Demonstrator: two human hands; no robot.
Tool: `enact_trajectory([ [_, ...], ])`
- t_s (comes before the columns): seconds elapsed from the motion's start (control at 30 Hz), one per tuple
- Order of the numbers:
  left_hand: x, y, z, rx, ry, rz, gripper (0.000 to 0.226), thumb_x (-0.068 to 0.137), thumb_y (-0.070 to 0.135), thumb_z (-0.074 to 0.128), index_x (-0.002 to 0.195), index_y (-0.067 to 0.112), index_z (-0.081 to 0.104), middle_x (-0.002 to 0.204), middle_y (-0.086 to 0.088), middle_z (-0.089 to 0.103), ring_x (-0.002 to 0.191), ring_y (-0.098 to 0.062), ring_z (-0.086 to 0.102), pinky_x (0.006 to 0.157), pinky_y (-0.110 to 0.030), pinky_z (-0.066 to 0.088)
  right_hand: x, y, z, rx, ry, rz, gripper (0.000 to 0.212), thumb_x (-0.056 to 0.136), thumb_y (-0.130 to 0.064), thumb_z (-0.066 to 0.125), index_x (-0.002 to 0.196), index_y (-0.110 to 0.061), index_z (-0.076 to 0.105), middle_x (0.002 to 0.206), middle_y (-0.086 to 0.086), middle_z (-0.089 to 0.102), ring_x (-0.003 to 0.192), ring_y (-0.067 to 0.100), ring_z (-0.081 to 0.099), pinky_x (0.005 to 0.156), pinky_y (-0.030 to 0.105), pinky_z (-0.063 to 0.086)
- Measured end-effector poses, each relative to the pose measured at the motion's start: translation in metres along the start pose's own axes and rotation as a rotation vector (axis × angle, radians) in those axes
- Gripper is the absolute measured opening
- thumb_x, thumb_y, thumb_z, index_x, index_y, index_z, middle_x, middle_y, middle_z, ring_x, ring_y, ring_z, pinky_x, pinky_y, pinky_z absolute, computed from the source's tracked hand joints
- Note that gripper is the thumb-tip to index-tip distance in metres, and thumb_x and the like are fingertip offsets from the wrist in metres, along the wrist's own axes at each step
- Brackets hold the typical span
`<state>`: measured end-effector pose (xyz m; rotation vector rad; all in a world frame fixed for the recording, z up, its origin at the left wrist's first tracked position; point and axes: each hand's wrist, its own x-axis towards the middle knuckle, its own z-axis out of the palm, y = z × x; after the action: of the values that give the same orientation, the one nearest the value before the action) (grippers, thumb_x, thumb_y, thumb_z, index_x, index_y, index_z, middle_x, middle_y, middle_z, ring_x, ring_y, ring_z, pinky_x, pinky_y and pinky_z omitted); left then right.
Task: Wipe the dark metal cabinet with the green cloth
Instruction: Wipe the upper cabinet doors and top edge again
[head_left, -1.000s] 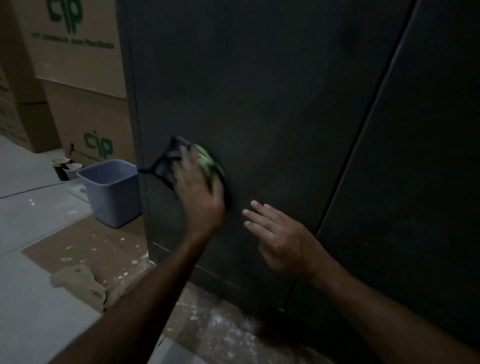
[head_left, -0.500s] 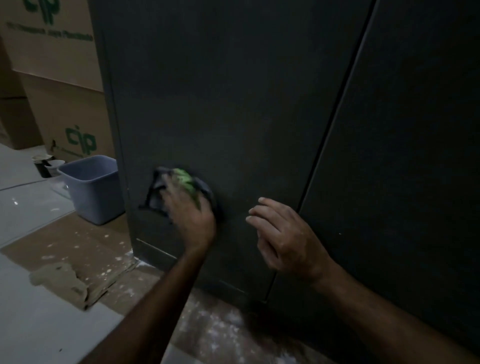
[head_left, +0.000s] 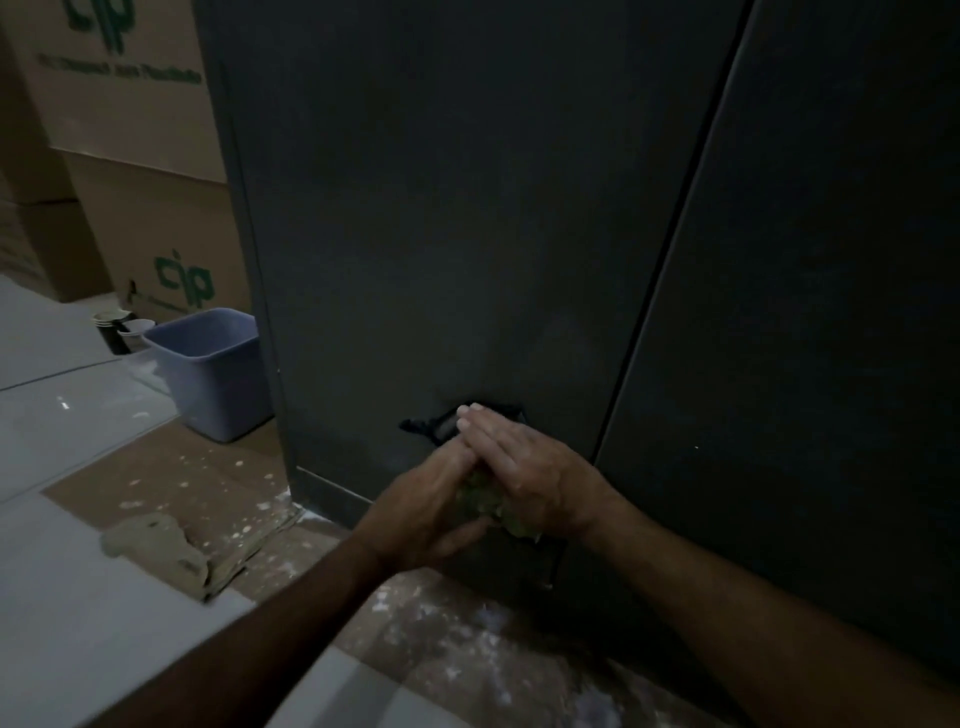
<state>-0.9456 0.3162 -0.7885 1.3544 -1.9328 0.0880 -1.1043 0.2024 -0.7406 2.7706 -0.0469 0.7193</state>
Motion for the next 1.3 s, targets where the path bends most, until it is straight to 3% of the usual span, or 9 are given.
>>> enact_trajectory([
  [0.13,-0.01,-0.013,-0.032,0.193,0.274,-0.026,0.043,0.085,0.028,0.063,0.119,0.003,0.055,0.127,-0.016,0.054,0.117,-0.025,0.053,0.098,-0.037,0.046,-0.001,-0.016,0.015,-0.271,-0.112,0.1,0.074,0.091,-0.049,0.059,0.146,-0.002,0.044,0.156,0.02,0.033,0.148,0.03,0.028,0.12,0.042,0.028],
  [0.27,0.024,-0.014,-0.053,0.292,0.47,-0.181,0.042,0.088,0.024,0.06,0.122,0.0,0.058,0.128,-0.02,0.053,0.12,-0.031,0.051,0.102,-0.04,0.042,-0.001,-0.023,0.012,-0.437,-0.259,0.048,0.073,0.085,-0.032,0.066,0.149,-0.009,0.04,0.163,0.021,0.013,0.152,0.033,0.012,0.124,0.042,0.009],
  [0.37,0.053,-0.01,-0.064,0.272,0.501,-0.17,0.042,0.093,0.025,0.056,0.13,0.004,0.057,0.138,-0.016,0.05,0.13,-0.027,0.046,0.11,-0.04,0.037,0.001,-0.008,-0.021,-0.533,-0.094,0.025,0.047,0.09,-0.02,0.055,0.135,-0.009,0.059,0.155,0.014,0.038,0.145,0.028,0.034,0.119,0.037,0.026],
  [0.47,0.061,-0.009,-0.062,0.202,0.574,-0.163,0.041,0.095,0.022,0.052,0.134,0.008,0.054,0.142,-0.01,0.047,0.135,-0.024,0.043,0.111,-0.043,0.037,0.005,0.021,-0.056,-0.496,0.179,0.17,0.049,0.093,-0.004,0.036,0.139,0.0,0.05,0.156,0.019,0.035,0.147,0.031,0.029,0.123,0.04,0.02],
  [0.6,0.073,0.0,-0.055,0.188,0.577,-0.168,0.041,0.097,0.018,0.05,0.136,0.007,0.054,0.144,-0.011,0.045,0.135,-0.025,0.042,0.111,-0.046,0.037,0.015,0.02,-0.046,-0.549,0.185,0.248,0.051,0.096,-0.01,0.037,0.147,-0.013,0.042,0.162,0.019,0.018,0.152,0.033,0.011,0.125,0.043,0.009],
  [0.7,0.078,0.009,-0.052,0.22,0.538,-0.166,0.045,0.097,0.021,0.05,0.139,0.006,0.052,0.147,-0.015,0.042,0.137,-0.028,0.039,0.114,-0.045,0.034,-0.007,-0.011,-0.004,-0.524,-0.136,0.073,0.055,0.092,-0.04,0.054,0.142,-0.018,0.053,0.16,0.018,0.025,0.149,0.034,0.018,0.122,0.045,0.022],
  [0.8,0.073,0.013,-0.042,0.294,0.441,-0.111,0.051,0.097,0.025,0.052,0.145,0.009,0.048,0.154,-0.015,0.036,0.142,-0.03,0.034,0.117,-0.043,0.03,-0.047,-0.022,-0.001,-0.572,-0.427,-0.069,0.061,0.083,-0.041,0.064,0.14,-0.021,0.056,0.158,0.013,0.032,0.147,0.029,0.025,0.119,0.041,0.03],
  [1.13,0.071,0.02,-0.021,0.383,0.372,0.037,0.056,0.098,0.028,0.05,0.149,0.007,0.043,0.16,-0.014,0.03,0.148,-0.029,0.029,0.12,-0.041,0.027,-0.059,0.043,-0.112,-0.648,0.192,0.321,0.048,0.094,-0.01,0.042,0.141,-0.003,0.048,0.161,0.021,0.021,0.151,0.036,0.017,0.123,0.047,0.014],
  [1.3,0.079,0.045,-0.006,0.326,0.375,0.033,0.053,0.097,0.027,0.049,0.145,0.005,0.047,0.156,-0.016,0.037,0.145,-0.03,0.035,0.116,-0.046,0.032,-0.109,0.011,-0.075,-0.642,-0.229,0.022,0.043,0.094,-0.019,0.043,0.129,-0.01,0.065,0.152,0.016,0.039,0.143,0.029,0.033,0.117,0.042,0.031],
])
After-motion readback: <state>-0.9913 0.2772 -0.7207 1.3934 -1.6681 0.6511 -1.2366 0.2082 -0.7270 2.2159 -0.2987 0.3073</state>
